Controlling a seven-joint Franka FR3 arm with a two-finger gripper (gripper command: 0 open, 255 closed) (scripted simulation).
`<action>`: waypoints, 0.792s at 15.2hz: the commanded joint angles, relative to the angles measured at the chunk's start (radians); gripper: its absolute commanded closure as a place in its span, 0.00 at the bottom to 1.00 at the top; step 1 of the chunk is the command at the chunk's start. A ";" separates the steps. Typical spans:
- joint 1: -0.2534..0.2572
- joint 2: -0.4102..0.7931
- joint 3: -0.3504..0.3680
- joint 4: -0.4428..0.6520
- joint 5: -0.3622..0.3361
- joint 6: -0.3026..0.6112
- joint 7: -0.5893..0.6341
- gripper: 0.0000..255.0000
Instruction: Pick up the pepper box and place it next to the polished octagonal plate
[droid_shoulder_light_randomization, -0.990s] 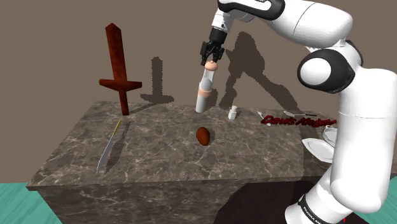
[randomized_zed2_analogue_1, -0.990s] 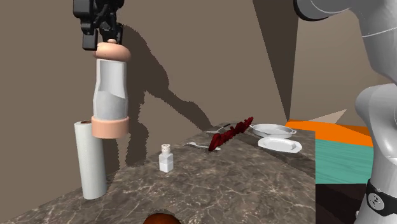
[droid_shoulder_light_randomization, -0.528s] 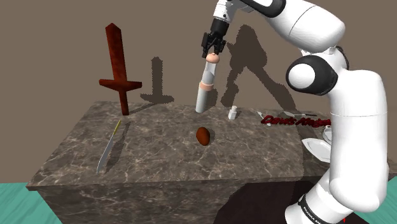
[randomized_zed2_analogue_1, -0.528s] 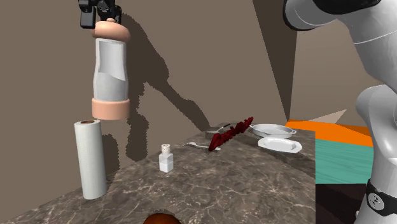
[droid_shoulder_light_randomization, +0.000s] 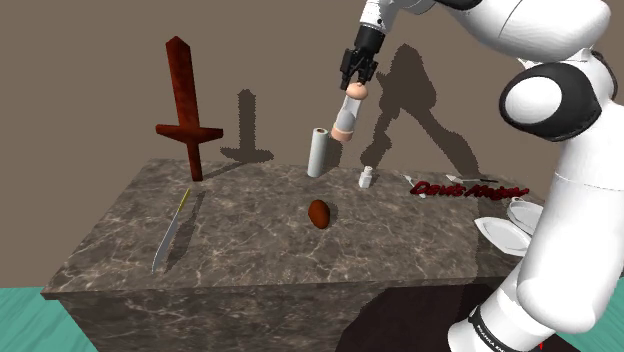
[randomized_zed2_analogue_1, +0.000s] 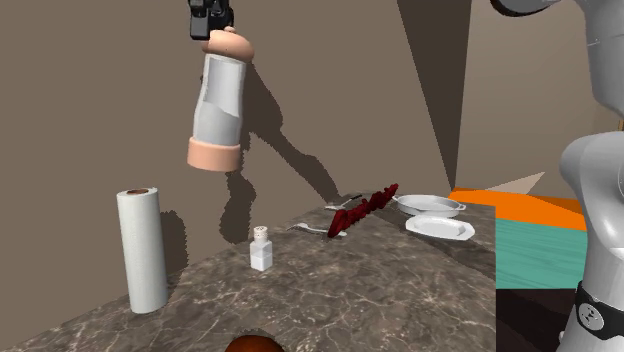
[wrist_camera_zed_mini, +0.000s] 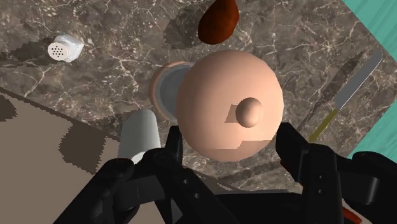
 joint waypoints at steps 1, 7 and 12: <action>-0.001 -0.098 -0.009 -0.145 -0.015 0.042 -0.029 1.00; -0.034 -0.306 -0.044 -0.403 -0.052 0.077 -0.115 1.00; -0.069 -0.447 -0.081 -0.555 -0.089 0.075 -0.186 1.00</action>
